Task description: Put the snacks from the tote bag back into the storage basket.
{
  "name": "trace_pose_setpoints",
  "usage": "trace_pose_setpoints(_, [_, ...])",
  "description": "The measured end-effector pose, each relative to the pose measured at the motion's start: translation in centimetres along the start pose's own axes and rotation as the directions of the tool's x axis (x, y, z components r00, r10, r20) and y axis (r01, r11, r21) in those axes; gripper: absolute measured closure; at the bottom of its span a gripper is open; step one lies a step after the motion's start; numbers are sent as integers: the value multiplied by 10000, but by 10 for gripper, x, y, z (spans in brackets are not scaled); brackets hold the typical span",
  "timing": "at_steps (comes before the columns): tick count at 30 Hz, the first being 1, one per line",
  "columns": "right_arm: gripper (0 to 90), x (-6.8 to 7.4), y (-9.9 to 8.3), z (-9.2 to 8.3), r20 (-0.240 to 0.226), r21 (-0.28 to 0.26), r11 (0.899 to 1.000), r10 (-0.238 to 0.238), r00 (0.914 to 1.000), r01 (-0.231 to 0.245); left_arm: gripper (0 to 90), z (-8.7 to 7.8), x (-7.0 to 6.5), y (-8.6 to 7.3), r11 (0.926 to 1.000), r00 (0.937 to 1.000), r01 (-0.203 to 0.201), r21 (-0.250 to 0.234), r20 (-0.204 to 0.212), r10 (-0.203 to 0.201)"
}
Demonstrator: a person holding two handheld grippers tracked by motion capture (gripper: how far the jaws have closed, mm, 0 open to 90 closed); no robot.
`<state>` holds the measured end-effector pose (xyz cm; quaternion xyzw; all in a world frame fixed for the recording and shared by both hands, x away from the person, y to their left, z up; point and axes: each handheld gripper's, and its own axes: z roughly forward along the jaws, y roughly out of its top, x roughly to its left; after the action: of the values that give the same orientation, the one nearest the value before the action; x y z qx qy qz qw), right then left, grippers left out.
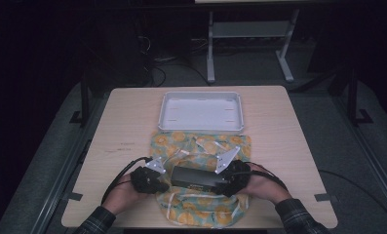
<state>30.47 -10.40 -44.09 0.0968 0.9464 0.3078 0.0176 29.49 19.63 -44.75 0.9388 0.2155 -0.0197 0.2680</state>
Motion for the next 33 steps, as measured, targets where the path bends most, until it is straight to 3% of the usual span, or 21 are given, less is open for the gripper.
trace_pose_setpoints(15, [416, -5, 9, -19, 31, -796, 9965, 255, 9997, -252, 897, 0, -2, 1, 9999, 9999, -105, 60, -97, 106])
trace_pose_setpoints(33, [418, -15, 19, -47, 460, -1154, 9923, 513, 9976, -457, 897, 0, -2, 1, 9999, 9998, -120, 77, -127, 121])
